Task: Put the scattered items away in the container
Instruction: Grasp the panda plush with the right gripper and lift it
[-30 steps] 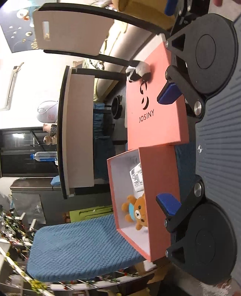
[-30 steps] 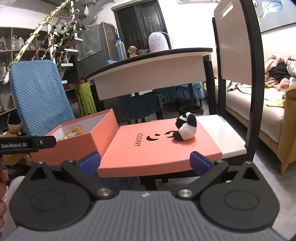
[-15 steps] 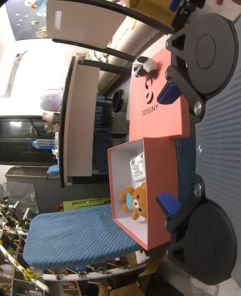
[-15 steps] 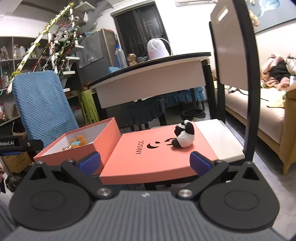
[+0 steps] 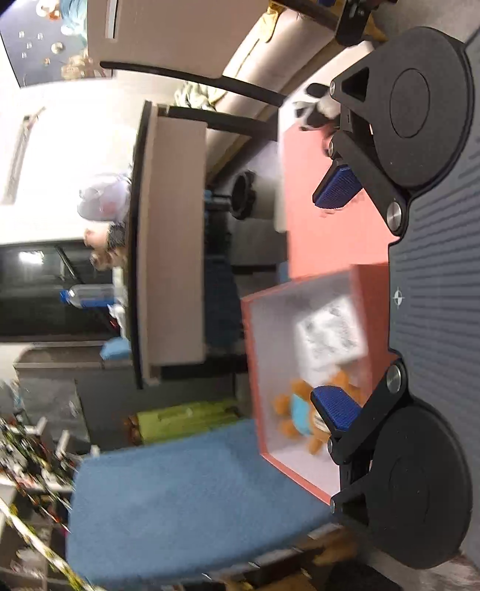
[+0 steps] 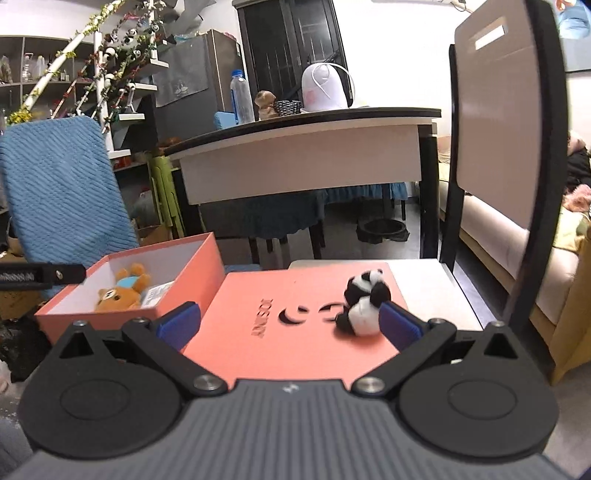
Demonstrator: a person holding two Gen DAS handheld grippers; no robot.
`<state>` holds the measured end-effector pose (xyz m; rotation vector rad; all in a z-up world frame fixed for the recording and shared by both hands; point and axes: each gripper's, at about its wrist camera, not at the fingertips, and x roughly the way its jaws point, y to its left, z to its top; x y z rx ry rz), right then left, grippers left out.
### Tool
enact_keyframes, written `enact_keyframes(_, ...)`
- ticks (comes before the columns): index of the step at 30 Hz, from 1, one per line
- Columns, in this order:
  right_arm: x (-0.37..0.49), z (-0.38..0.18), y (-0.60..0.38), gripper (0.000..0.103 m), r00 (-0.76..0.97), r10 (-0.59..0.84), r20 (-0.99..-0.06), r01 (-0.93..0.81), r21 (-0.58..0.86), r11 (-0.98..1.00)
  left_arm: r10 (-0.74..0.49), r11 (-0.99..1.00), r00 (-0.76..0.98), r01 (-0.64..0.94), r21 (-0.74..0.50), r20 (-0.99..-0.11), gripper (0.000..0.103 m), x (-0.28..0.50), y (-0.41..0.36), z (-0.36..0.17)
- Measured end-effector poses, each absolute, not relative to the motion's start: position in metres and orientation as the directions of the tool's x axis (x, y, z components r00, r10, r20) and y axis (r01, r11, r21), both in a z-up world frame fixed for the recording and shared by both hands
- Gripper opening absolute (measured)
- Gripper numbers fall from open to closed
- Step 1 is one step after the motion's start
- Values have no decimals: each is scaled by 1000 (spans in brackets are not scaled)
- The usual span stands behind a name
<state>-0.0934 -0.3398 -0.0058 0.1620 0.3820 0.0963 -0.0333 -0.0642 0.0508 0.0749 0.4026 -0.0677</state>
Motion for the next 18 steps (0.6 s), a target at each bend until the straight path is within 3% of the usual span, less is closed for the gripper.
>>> enact_keyframes(7, 24, -33, -350, 103, 924, 39, -381, 8, 119, 993, -63, 992, 952, 91, 82, -298, 103, 57, -59, 22)
enact_keyframes(11, 65, -47, -364, 103, 927, 30, -373, 31, 157, 987, -108, 989, 925, 137, 54, -364, 103, 93, -54, 12)
enact_keyframes(18, 76, -63, -376, 103, 892, -30, -452, 96, 125, 988, -116, 988, 918, 145, 50, -380, 103, 95, -51, 6)
